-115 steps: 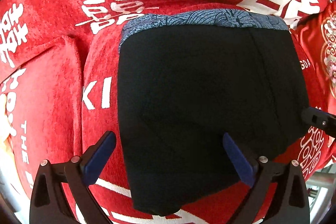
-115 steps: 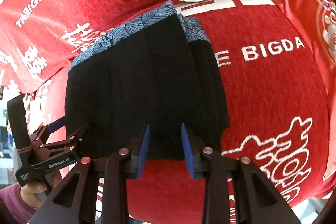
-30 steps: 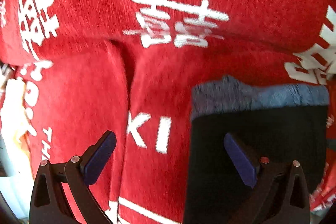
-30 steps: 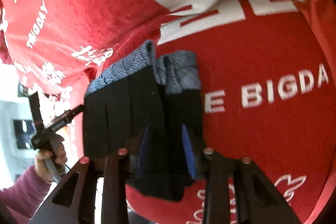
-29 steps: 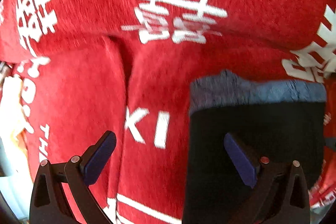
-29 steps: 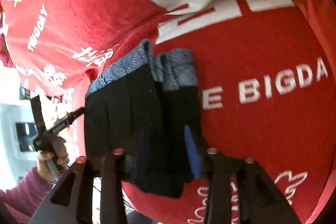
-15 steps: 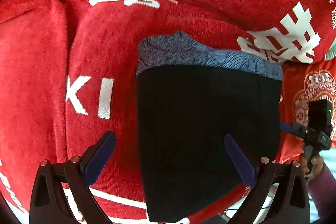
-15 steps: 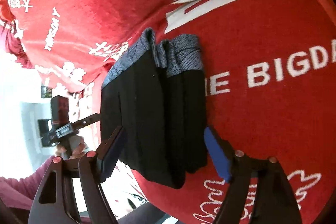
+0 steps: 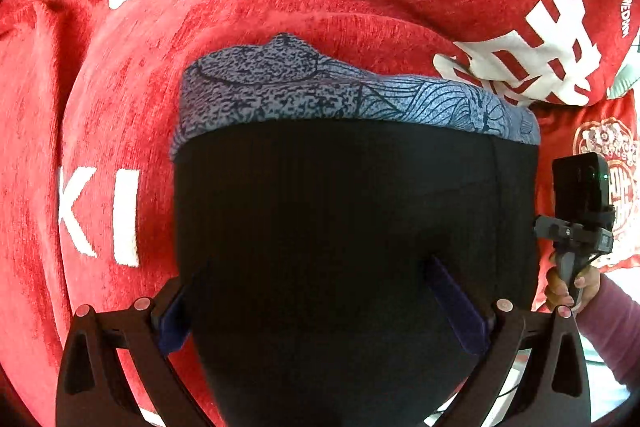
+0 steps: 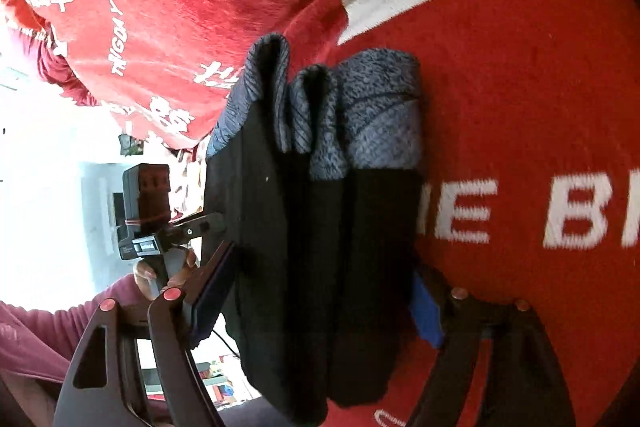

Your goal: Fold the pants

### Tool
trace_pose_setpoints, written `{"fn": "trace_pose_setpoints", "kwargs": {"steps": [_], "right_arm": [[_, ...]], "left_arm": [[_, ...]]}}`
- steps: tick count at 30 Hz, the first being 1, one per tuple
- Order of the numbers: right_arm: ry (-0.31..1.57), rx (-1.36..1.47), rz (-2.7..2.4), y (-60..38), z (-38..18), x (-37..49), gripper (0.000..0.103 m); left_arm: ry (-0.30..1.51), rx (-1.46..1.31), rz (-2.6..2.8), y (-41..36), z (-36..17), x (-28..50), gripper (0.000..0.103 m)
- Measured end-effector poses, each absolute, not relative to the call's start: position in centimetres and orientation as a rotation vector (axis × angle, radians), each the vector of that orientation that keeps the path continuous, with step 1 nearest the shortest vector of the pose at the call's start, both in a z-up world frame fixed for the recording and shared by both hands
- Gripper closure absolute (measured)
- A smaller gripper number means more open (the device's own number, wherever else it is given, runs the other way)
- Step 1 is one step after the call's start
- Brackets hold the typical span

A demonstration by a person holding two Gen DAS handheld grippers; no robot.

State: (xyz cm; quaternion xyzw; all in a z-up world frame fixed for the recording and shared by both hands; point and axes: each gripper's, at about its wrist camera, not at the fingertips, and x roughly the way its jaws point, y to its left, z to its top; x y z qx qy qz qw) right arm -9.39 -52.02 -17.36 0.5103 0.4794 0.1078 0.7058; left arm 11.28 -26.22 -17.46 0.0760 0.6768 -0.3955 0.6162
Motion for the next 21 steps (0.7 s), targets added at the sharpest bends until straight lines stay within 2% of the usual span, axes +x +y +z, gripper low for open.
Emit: {"fn": "trace_pose_setpoints", "kwargs": {"steps": [9,11,12,14,16,21], "right_arm": [[1.097,1.16,0.235,-52.2,-17.6,-9.4,0.024],[1.117,1.143,0.188,-52.3,-17.4,-9.3,0.039],[1.112,1.156,0.173,-52.2,-17.3,-9.4,0.041],[1.089,1.188,0.143,-52.2,-16.9,-9.9,0.052],[1.061,1.198,0.135,-52.0,-16.1,-10.2,0.06],[0.996,1.265,0.127,-50.6,-13.6,-11.1,0.064]], "left_arm": [[1.485,0.154,-0.866,-25.6,-17.1,10.6,0.0],[1.45,0.142,-0.86,-25.5,-16.3,10.1,0.013],[1.432,0.149,-0.858,-25.5,-15.8,9.8,0.016],[1.408,0.161,-0.849,-25.5,-14.9,9.4,0.029],[1.402,0.159,-0.845,-25.3,-14.2,9.3,0.036],[1.399,0.157,-0.88,-24.2,-11.8,8.9,0.04]]}}
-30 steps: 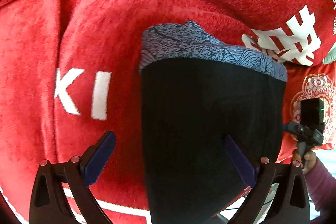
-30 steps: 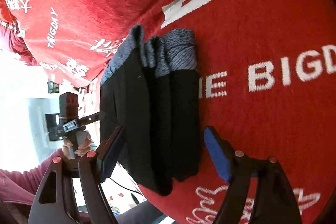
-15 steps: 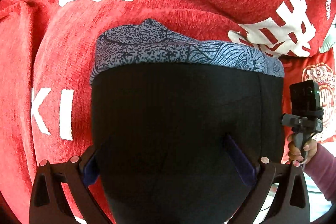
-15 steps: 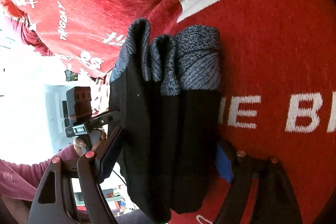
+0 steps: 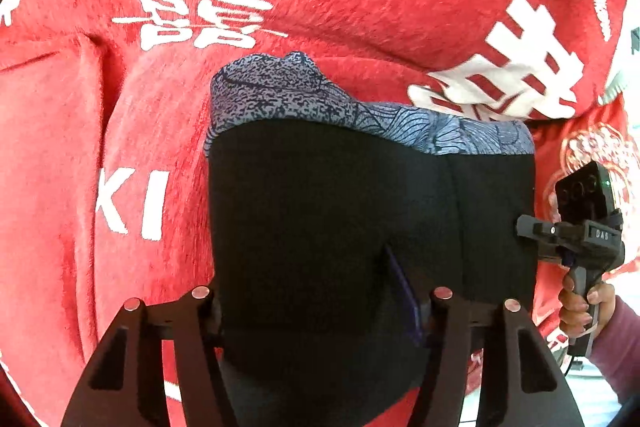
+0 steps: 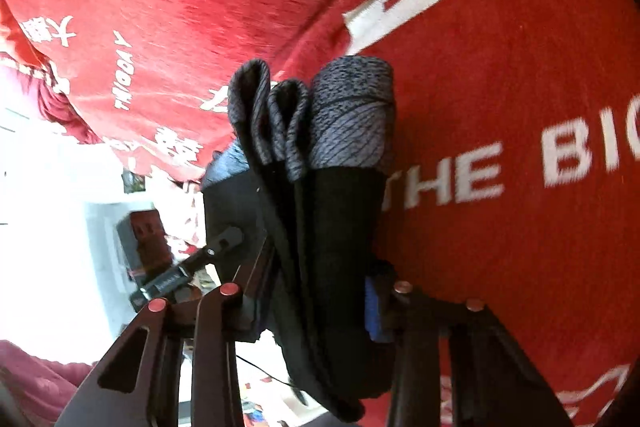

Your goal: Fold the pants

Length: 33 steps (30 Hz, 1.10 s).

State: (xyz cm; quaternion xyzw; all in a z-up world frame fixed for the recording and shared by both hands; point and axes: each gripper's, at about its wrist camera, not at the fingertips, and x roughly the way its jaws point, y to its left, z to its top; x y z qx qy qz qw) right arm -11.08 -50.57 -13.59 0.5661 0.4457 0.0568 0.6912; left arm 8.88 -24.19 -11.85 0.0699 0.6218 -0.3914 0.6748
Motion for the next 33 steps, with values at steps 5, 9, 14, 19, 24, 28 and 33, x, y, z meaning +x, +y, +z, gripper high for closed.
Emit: {"fn": "trace_pose_setpoints", "kwargs": {"steps": [5,9,14,19,24,28,33], "right_arm": [[0.969,1.296,0.121,-47.7,-11.4,-12.9,0.064],[0.946,1.319,0.118,-44.6,-10.2,-14.5,0.064],[0.956,1.323,0.104,-41.2,-11.0,-15.6,0.063],[1.114,1.232,-0.028,-39.4,-14.5,-14.5,0.05],[1.096,1.16,-0.165,-39.7,-13.1,-16.2,0.047],[1.066,1.07,-0.273,-40.1,-10.3,-16.7,0.05],[0.975,1.016,-0.251,-41.2,-7.7,-14.5,0.059]], "left_arm": [[1.394,0.163,-0.925,-21.1,-9.0,8.1,0.04],[1.387,0.192,-0.931,-18.4,-7.3,6.7,0.04],[1.386,0.245,-0.888,-15.2,-8.6,6.1,0.04],[1.306,0.349,-0.733,-13.2,-12.8,6.3,0.011],[1.31,0.328,-0.677,-11.6,-12.4,6.9,0.007],[1.237,0.322,-0.669,-11.2,-9.5,7.2,0.007],[1.141,0.32,-0.776,-13.4,-6.5,7.4,0.007]]}}
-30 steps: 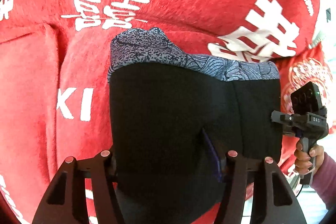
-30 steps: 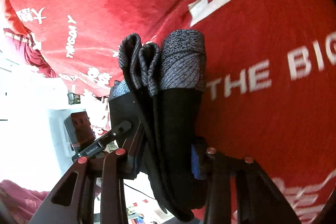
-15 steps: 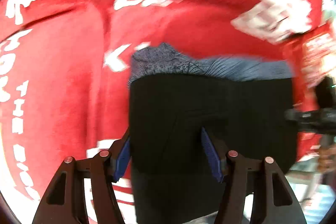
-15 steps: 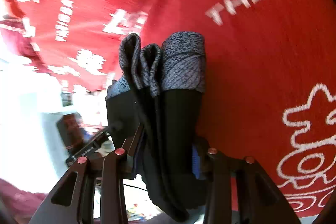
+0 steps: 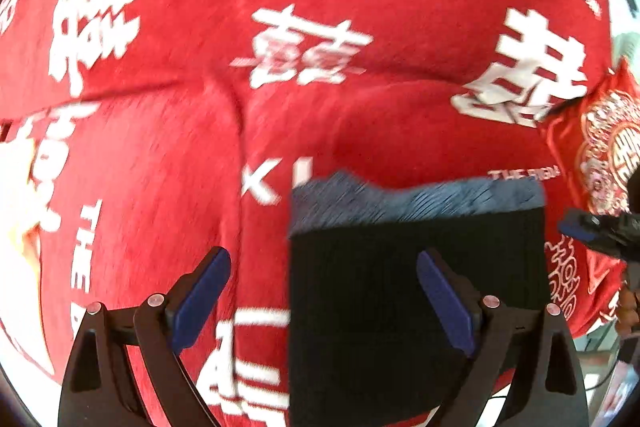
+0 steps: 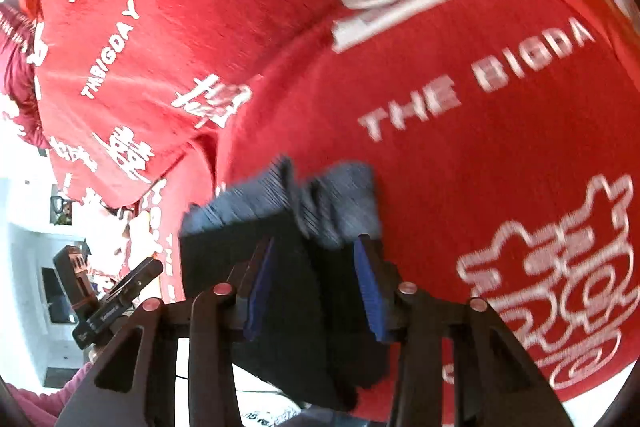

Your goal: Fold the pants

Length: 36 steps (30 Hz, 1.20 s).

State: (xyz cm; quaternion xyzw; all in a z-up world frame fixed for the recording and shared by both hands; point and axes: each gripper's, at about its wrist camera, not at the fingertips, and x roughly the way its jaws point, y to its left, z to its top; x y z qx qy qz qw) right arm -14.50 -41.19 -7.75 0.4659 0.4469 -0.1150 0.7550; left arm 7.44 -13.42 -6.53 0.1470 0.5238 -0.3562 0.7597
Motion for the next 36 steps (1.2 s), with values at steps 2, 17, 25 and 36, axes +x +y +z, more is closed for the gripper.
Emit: {"fn": "trace_pose_setpoints", "kwargs": {"steps": [2,17,25,36], "right_arm": [[0.983,1.004,-0.241,-41.2,-7.9,-12.6,0.059],[1.11,0.899,-0.305,-40.9,-10.3,-12.4,0.093],[1.101,0.848,-0.3,-38.1,-7.0,-15.4,0.092],[1.215,0.742,-0.26,-31.2,-9.5,-17.6,0.093]], "left_arm": [[1.121,0.344,-0.802,-15.1,-6.7,7.4,0.007],[1.254,0.343,-0.686,-15.9,-11.6,8.0,0.007],[1.197,0.332,-0.508,-14.2,-11.0,12.8,0.007],[1.178,0.377,-0.504,-13.6,-12.0,11.8,0.007]]}}
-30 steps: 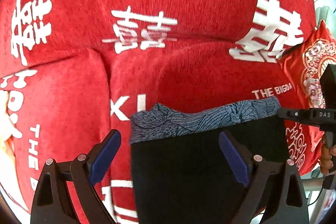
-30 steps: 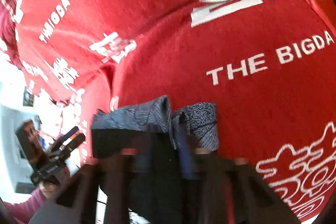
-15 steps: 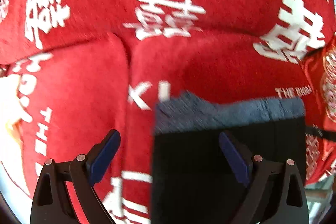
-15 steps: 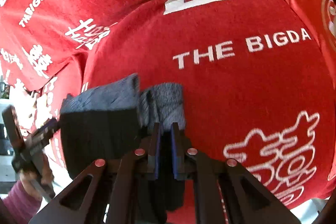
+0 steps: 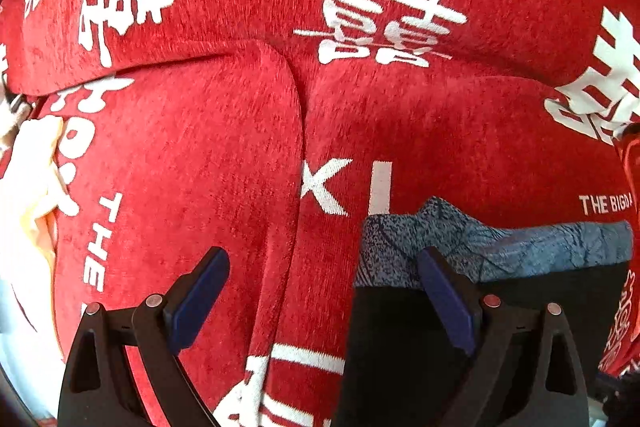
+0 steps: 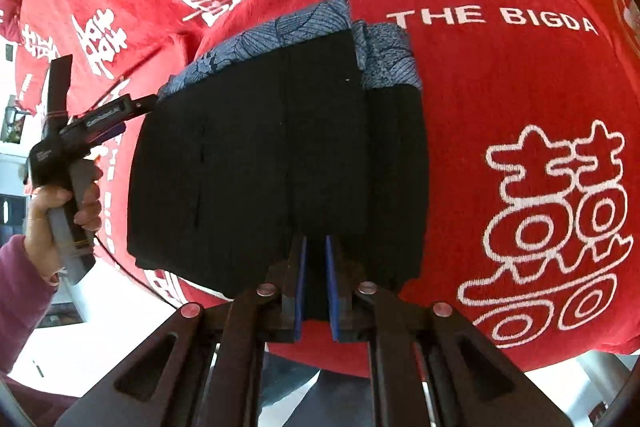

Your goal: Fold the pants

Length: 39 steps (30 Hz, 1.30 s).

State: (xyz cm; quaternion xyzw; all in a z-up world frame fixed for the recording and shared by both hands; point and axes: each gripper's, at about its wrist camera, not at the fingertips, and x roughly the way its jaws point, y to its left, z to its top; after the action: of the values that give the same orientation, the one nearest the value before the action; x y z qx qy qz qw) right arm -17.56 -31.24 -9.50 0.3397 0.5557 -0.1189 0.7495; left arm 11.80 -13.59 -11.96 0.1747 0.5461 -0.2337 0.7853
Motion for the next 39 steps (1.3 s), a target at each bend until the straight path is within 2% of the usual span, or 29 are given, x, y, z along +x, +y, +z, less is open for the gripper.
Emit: {"fn": "trace_pose_setpoints", "kwargs": {"steps": [10,12,13,14,19,21,22,23,27,29,39], "right_arm": [[1.247,0.778,-0.357,-31.0,-8.7,-19.2,0.091],[1.249,0.789,-0.376,-30.8,-8.3,-19.7,0.077],[1.255,0.789,-0.389,-30.6,-8.1,-19.8,0.061],[1.26,0.791,-0.402,-30.5,-8.0,-20.1,0.053],[1.272,0.795,-0.441,-29.8,-7.0,-21.0,0.052],[1.282,0.797,-0.455,-29.5,-6.5,-21.3,0.045],[1.287,0.799,-0.464,-29.3,-6.2,-21.4,0.033],[1.289,0.798,-0.474,-29.1,-5.9,-21.5,0.023],[1.283,0.791,-0.504,-28.3,-4.5,-22.1,0.02],[1.28,0.787,-0.519,-27.9,-3.9,-22.2,0.014],[1.239,0.719,-0.54,-24.3,1.1,-21.4,0.013]], "left_arm": [[1.212,0.488,-0.562,-11.1,-10.1,6.5,0.007],[1.242,0.5,-0.578,-10.5,-10.0,5.2,0.007],[1.256,0.505,-0.585,-10.3,-9.9,4.6,0.007],[1.26,0.507,-0.593,-10.1,-9.7,4.1,0.007],[1.246,0.54,-0.649,-9.4,-8.5,1.6,0.007],[1.261,0.539,-0.676,-9.0,-7.9,0.8,0.007],[1.27,0.54,-0.689,-8.8,-7.6,0.4,0.007],[1.273,0.546,-0.698,-8.8,-7.2,0.1,0.0],[1.265,0.578,-0.736,-8.4,-5.7,-1.3,0.0],[1.269,0.585,-0.742,-8.2,-4.8,-1.8,0.0],[1.19,0.557,-0.711,-6.3,1.0,-2.9,0.0]]}}
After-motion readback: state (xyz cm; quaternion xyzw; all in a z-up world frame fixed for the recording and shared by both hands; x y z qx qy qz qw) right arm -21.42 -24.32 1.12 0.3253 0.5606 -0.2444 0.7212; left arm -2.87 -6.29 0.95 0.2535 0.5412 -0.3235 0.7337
